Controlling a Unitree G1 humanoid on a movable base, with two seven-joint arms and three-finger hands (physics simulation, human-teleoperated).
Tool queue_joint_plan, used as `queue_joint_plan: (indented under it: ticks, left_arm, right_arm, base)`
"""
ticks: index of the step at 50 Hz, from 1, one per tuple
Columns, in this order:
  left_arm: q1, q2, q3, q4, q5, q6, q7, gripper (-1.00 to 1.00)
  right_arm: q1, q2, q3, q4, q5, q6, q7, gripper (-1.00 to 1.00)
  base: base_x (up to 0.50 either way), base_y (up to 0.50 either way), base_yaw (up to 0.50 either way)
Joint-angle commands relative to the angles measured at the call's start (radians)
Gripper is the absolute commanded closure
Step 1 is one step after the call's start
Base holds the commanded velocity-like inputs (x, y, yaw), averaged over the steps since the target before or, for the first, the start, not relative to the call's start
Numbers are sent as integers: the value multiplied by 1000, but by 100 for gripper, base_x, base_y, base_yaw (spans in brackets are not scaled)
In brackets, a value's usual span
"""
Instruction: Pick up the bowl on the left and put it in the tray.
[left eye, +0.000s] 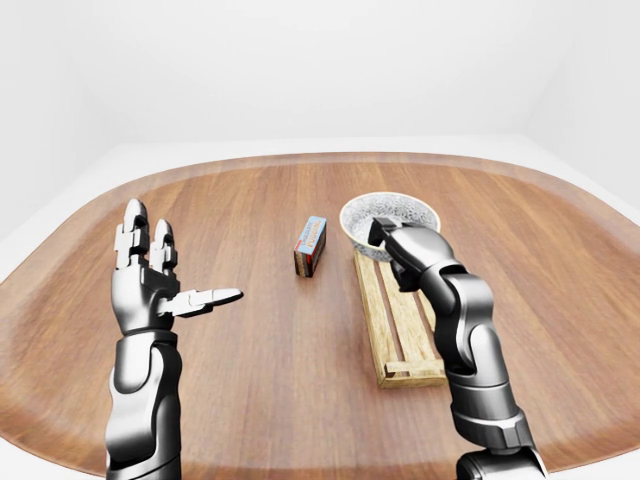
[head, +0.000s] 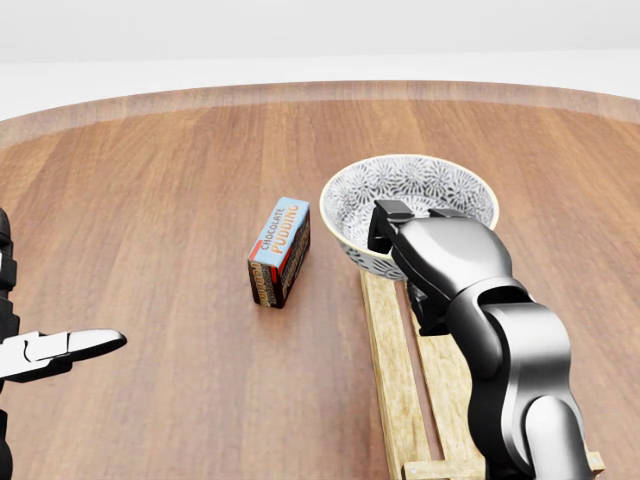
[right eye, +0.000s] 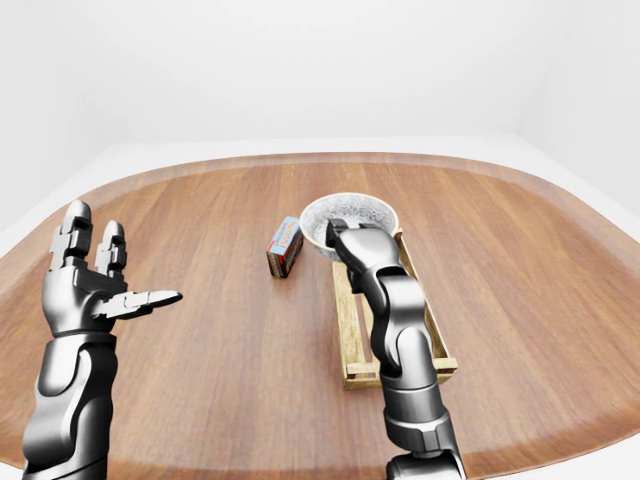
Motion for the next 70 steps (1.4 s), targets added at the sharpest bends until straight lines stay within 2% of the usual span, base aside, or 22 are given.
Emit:
queue_joint_plan:
  ticks: [1,27,68,70]
  left_arm:
    - [4,-3,-2,-4,3,0,-2,-100]
    - [3,-3,-7,3,6,0,0,-100]
    - [5,-6,-6,3,8,0,-2,-100]
    - [5,-5,-6,3,9,0,-2,-100]
  right_arm:
    - [27,-31,-23,1,47,0,0,100]
    - [77,-68,-52,14,167,0,0,100]
    - [52,-85,-49,207,196,0,-224,100]
    - [52,-96,-45,218,162,0,-243,100]
  base:
    - [0,0,0]
    - [0,0,0]
    - [0,0,0]
    - [0,0,0]
